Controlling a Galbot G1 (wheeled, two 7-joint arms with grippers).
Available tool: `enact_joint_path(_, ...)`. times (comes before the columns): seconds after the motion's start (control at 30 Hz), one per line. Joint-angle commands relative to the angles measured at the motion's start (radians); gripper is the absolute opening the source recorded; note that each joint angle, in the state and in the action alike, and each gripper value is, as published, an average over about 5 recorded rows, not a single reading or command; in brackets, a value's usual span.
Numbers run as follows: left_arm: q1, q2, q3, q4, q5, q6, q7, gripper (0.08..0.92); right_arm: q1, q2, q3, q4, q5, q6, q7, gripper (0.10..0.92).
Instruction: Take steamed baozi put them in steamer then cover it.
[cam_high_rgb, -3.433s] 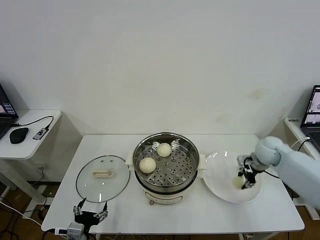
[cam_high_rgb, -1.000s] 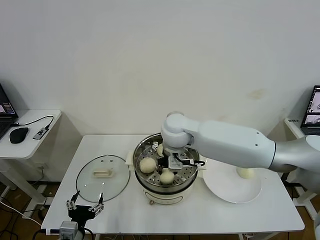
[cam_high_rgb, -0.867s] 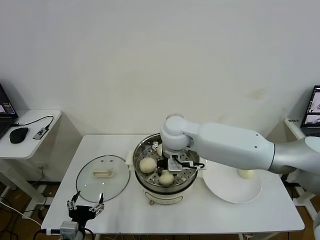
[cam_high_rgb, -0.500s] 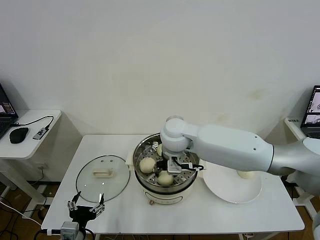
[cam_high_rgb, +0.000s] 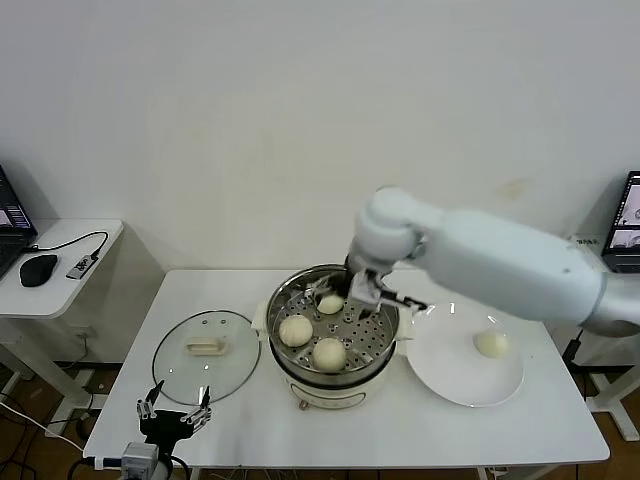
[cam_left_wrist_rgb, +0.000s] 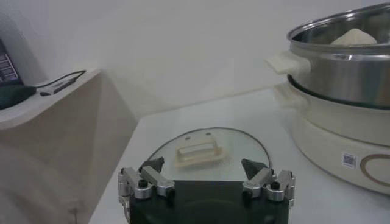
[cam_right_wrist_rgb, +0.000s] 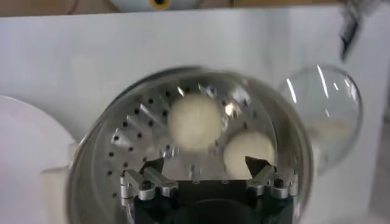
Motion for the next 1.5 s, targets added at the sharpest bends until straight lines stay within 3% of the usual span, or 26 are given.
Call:
enact_joint_path(0.03, 0.002, 0.004, 0.004, -0.011, -0.002, 0.001, 0.003, 0.823, 0.074, -0.245, 0.071, -0.042, 0.231, -0.351, -0.014, 0.823)
enact_joint_path(0.2, 0.001, 0.011, 0.008, -0.018, -0.007, 0.003, 0.007, 0.823, 0.021, -0.370, 0.093, -0.112, 0.256, -0.498, -0.053, 0.823)
enact_joint_path(0.4, 0.004, 0.017, 0.005, -0.016, -0.013, 0.006, 0.007, 0.823, -0.097, -0.406, 0.136, -0.229, 0.125, -0.553, -0.066, 0.823)
enact_joint_path(0.83, 0.012, 0.024, -0.002, -0.005, -0.003, 0.013, 0.013, 0.823, -0.450, -0.290, 0.358, -0.432, -0.133, -0.411, -0.022, 0.823)
enact_joint_path(1.5, -0.005, 0.022, 0.005, 0.044, 0.026, 0.017, 0.019, 0.823, -0.560, -0.097, 0.450, -0.736, -0.305, -0.161, 0.096, 0.823)
